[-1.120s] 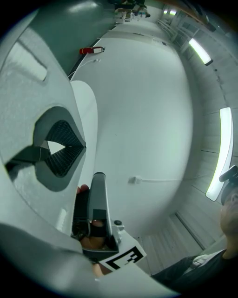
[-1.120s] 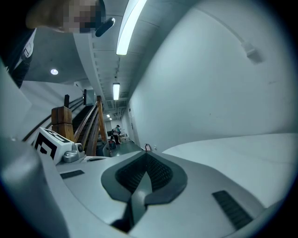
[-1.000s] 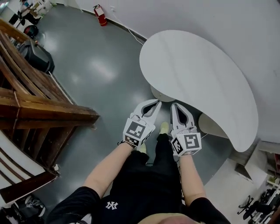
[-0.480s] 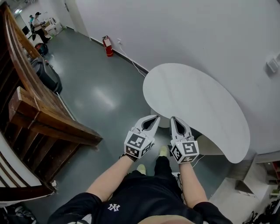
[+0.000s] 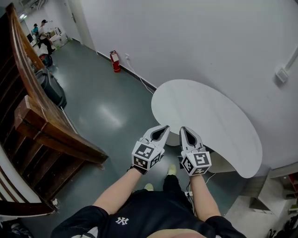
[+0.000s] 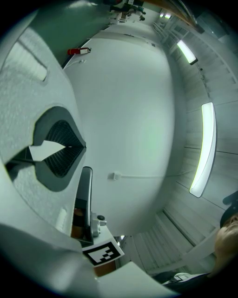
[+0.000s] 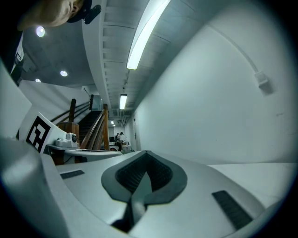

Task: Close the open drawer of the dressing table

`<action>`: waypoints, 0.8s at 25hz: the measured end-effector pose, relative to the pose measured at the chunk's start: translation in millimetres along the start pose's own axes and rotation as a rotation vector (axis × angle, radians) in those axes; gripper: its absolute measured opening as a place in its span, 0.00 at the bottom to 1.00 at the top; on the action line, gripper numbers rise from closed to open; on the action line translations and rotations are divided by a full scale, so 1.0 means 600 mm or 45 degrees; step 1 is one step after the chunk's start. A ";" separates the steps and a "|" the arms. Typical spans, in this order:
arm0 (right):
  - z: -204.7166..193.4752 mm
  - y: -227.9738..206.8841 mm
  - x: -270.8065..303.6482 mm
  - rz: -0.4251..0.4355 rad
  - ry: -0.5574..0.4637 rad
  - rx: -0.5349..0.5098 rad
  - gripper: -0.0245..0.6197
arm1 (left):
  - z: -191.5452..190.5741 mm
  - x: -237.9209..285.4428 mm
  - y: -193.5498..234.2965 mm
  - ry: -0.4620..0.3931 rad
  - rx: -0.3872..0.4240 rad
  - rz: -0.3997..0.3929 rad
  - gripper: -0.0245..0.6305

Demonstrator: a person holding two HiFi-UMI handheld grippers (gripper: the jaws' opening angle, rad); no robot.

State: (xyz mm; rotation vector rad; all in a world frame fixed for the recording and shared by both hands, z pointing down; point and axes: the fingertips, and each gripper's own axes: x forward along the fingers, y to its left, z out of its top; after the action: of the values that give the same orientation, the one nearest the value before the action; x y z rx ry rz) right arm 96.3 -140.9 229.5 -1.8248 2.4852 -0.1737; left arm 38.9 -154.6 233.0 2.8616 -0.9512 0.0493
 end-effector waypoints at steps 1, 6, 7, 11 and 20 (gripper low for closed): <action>0.003 0.002 -0.001 0.000 -0.003 -0.003 0.06 | 0.003 -0.002 0.000 -0.003 -0.001 0.001 0.05; 0.021 0.008 0.001 0.015 -0.011 -0.023 0.06 | 0.027 -0.005 0.001 -0.030 0.004 0.009 0.05; 0.023 0.009 0.002 0.017 -0.013 -0.024 0.06 | 0.031 -0.005 0.001 -0.034 0.006 0.011 0.05; 0.026 0.014 -0.002 0.025 -0.016 -0.018 0.06 | 0.035 -0.008 -0.001 -0.034 0.003 0.017 0.05; 0.022 0.017 -0.004 0.040 -0.014 -0.021 0.06 | 0.028 -0.006 -0.006 -0.033 -0.009 0.022 0.05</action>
State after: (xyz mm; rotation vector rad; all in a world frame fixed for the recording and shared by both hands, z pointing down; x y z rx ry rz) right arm 89.0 -136.3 214.8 -1.7871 2.5134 -0.1422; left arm 38.3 -151.8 215.5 2.8541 -0.9789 0.0102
